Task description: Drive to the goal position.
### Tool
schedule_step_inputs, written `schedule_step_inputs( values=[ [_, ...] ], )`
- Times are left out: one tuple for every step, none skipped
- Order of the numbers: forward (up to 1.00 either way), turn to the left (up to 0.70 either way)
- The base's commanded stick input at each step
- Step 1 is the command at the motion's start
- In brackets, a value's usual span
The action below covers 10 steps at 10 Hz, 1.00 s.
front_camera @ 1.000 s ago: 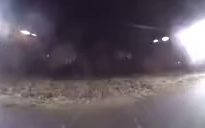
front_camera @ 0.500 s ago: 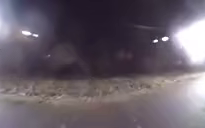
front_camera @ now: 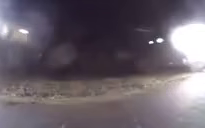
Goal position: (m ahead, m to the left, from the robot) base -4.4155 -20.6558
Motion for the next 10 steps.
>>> schedule_step_inputs(
  values=[
    [0.0,-0.4],
    [0.0,-0.41],
    [0.0,-0.41],
    [0.0,-0.46],
    [0.0,-0.51],
    [0.0,-0.52],
    [0.0,-0.52],
    [0.0,-0.52],
    [0.0,-0.52],
    [0.0,-0.52]
  ],
)
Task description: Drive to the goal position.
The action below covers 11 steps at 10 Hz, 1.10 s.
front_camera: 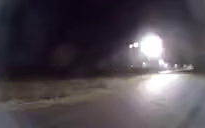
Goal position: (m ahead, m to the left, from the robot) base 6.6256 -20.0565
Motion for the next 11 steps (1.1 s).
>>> schedule_step_inputs(
  values=[
    [0.0,-0.54],
    [0.0,-0.53],
    [0.0,-0.53],
    [0.0,-0.53],
    [0.0,-0.34],
    [0.0,0.0],
    [0.0,0.0],
    [0.0,0.0],
    [0.04,0.0],
    [0.08,0.0],
    [0.43,0.0]
  ],
)
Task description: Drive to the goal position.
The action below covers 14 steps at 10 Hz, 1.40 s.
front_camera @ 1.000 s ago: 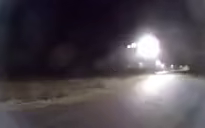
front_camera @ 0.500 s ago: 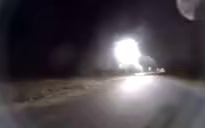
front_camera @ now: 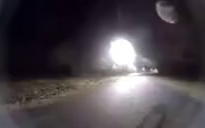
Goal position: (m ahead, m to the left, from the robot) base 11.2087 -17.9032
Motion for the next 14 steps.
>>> schedule_step_inputs(
  values=[
    [0.7,0.0],
    [0.7,0.0],
    [0.7,0.0],
    [0.7,0.0],
    [0.7,0.0],
    [0.7,0.0],
    [0.7,0.0],
    [0.7,0.0],
    [0.7,0.0],
    [0.7,0.0],
    [0.7,-0.12],
    [0.7,-0.17],
    [0.7,-0.23],
    [0.7,-0.27]
  ],
)
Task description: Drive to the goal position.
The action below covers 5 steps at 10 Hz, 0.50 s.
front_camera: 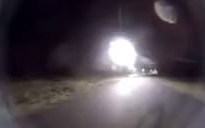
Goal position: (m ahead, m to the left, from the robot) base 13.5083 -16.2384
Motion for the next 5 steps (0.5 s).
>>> schedule_step_inputs(
  values=[
    [0.7,-0.27],
    [0.7,-0.27],
    [0.7,-0.27],
    [0.7,-0.26],
    [0.7,-0.27]
  ],
)
